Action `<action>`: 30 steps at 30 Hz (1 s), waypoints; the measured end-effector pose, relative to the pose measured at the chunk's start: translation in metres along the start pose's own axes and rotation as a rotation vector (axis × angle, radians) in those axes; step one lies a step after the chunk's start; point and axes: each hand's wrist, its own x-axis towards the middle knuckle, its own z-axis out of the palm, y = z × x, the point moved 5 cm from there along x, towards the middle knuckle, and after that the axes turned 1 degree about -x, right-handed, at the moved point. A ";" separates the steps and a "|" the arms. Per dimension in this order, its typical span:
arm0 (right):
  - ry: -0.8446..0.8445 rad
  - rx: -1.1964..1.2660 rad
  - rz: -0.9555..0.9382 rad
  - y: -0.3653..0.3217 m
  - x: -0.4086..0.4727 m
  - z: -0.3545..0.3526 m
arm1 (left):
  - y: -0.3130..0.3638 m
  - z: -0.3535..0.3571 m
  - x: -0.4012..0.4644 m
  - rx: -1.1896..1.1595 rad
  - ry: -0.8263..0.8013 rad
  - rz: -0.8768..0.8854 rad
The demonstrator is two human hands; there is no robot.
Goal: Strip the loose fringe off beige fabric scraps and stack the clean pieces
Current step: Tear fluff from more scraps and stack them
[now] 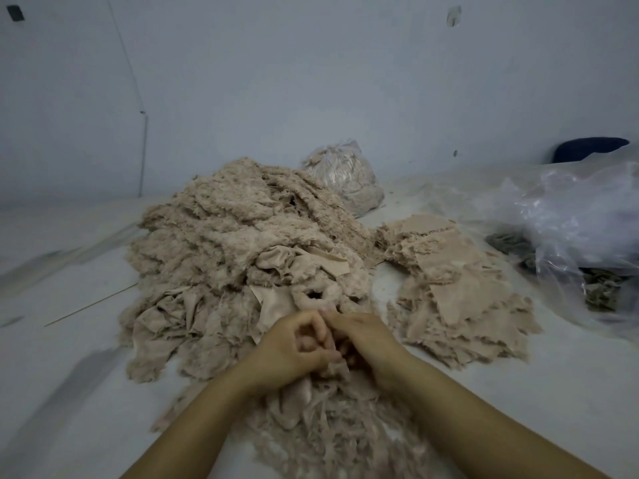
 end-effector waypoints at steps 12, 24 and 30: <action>-0.025 0.192 -0.016 -0.004 -0.008 -0.020 | -0.006 0.008 0.024 -0.166 0.208 -0.231; 0.096 0.424 -0.021 0.003 -0.002 -0.028 | 0.000 0.008 0.028 -0.738 0.407 -0.176; 0.277 0.276 -0.142 0.000 -0.009 -0.052 | -0.019 -0.034 0.015 -0.390 0.834 -0.295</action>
